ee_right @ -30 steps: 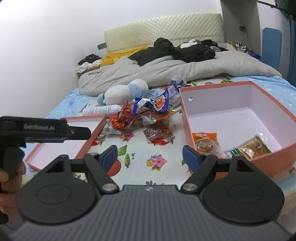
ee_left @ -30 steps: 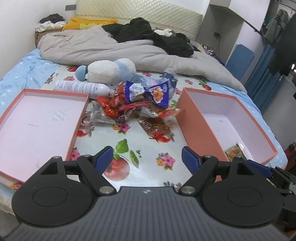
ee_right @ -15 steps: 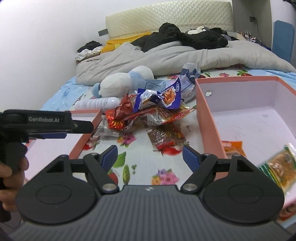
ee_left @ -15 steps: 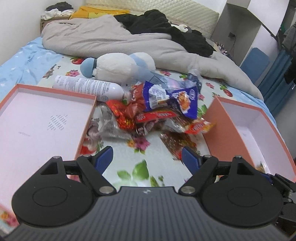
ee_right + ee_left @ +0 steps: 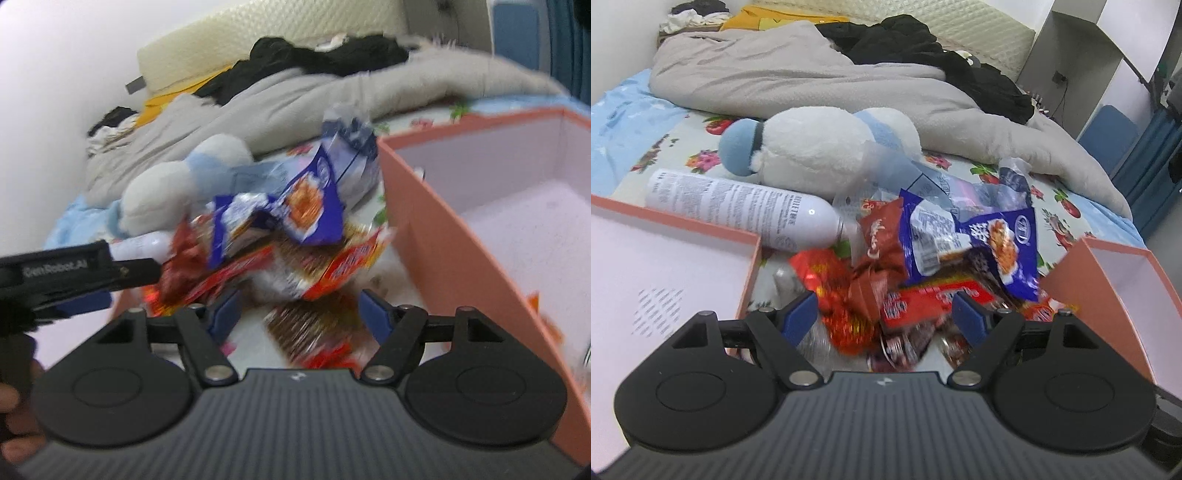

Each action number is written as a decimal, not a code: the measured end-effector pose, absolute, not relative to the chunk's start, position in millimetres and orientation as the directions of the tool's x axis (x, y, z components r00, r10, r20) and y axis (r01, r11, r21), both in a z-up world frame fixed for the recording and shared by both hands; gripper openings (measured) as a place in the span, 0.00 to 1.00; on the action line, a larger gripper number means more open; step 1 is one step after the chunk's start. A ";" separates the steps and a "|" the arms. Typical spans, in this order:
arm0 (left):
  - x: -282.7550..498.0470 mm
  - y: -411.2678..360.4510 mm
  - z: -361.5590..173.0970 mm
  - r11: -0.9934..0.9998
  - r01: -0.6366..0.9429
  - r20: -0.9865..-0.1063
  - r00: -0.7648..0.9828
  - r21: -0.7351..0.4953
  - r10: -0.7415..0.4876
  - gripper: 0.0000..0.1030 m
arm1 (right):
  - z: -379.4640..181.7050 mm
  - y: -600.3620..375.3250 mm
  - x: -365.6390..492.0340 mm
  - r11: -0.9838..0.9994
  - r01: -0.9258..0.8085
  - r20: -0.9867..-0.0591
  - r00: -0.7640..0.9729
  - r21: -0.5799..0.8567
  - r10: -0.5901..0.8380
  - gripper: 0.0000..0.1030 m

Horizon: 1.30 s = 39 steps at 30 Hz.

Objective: Organize snacks

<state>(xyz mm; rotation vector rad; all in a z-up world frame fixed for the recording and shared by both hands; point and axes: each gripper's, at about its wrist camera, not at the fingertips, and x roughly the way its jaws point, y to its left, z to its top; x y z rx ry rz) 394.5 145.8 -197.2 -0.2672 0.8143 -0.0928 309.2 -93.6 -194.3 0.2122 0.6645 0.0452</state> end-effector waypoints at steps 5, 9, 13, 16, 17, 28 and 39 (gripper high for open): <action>425.1 141.4 -214.9 0.968 -0.007 -0.709 0.682 -0.251 -0.179 0.74 | -202.4 -100.6 332.6 0.963 0.102 -0.616 0.784 0.250 0.077 0.64; 439.2 135.9 -229.3 0.975 -0.024 -0.733 0.664 -0.222 -0.150 0.68 | -208.6 -104.7 344.0 0.958 0.129 -0.651 0.755 0.255 0.071 0.39; 443.4 132.5 -235.4 0.974 -0.025 -0.740 0.654 -0.227 -0.156 0.42 | -213.0 -111.0 343.8 0.951 0.151 -0.670 0.739 0.269 0.072 0.15; 439.3 132.6 -234.4 0.973 -0.023 -0.737 0.657 -0.228 -0.157 0.36 | -206.5 -111.7 336.8 0.955 0.129 -0.652 0.754 0.267 0.080 0.09; 437.0 132.8 -233.2 0.973 -0.027 -0.738 0.657 -0.229 -0.156 0.35 | -203.8 -110.6 334.8 0.958 0.121 -0.649 0.756 0.260 0.081 0.07; 387.2 134.8 -200.4 0.960 -0.075 -0.732 0.664 -0.268 -0.153 0.34 | -166.7 -113.9 302.9 0.960 0.099 -0.638 0.765 0.261 0.095 0.03; 273.9 121.1 -175.1 0.957 -0.123 -0.751 0.648 -0.262 -0.122 0.34 | -147.3 -118.6 232.1 0.968 0.051 -0.672 0.729 0.245 0.131 0.03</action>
